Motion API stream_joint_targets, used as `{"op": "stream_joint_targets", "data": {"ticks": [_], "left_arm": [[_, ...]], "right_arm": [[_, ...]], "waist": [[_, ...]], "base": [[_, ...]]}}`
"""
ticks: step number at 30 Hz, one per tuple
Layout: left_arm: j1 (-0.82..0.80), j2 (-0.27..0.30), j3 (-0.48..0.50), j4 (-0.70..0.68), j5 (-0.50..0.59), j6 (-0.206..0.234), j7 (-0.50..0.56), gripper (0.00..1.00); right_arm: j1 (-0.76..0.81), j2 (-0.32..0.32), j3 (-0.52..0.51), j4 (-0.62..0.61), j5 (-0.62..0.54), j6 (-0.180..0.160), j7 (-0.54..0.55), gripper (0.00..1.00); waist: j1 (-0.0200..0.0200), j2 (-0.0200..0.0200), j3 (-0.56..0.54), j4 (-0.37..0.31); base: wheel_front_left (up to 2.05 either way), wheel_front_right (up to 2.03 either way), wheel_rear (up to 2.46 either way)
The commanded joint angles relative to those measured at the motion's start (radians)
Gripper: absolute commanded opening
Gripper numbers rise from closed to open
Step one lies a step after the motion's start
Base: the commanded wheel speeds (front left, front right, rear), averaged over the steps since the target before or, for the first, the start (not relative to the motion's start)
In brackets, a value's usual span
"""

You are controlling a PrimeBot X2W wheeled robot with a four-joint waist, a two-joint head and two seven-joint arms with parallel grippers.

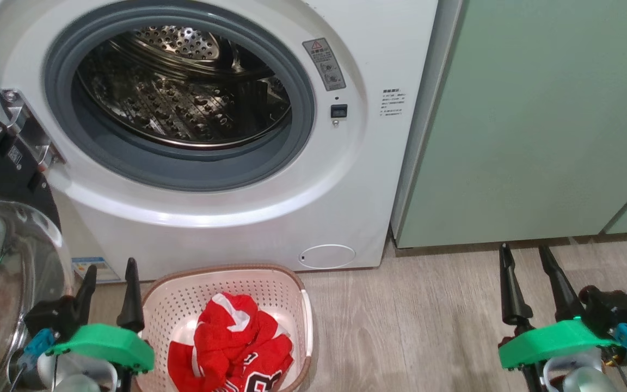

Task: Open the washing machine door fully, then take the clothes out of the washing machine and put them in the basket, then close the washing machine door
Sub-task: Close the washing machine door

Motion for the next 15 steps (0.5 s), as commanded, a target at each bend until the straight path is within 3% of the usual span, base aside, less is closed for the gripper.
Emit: {"op": "stream_joint_targets", "data": {"ticks": [1, 15], "left_arm": [[-0.033, 0.014, 0.025, -0.027, 0.006, -0.006, -0.009, 1.00], [-0.040, 0.020, 0.009, -0.012, 0.006, -0.006, -0.009, 1.00]], "right_arm": [[-0.014, 0.001, 0.025, -0.037, 0.005, -0.001, -0.006, 1.00], [-0.012, 0.001, 0.021, -0.035, 0.008, -0.001, -0.006, 1.00]], "waist": [[0.0000, -0.0001, -0.001, -0.001], [0.0000, -0.0001, 0.000, -0.001]], "base": [[0.00, 0.00, 0.00], [0.00, 0.00, 0.00]]}}
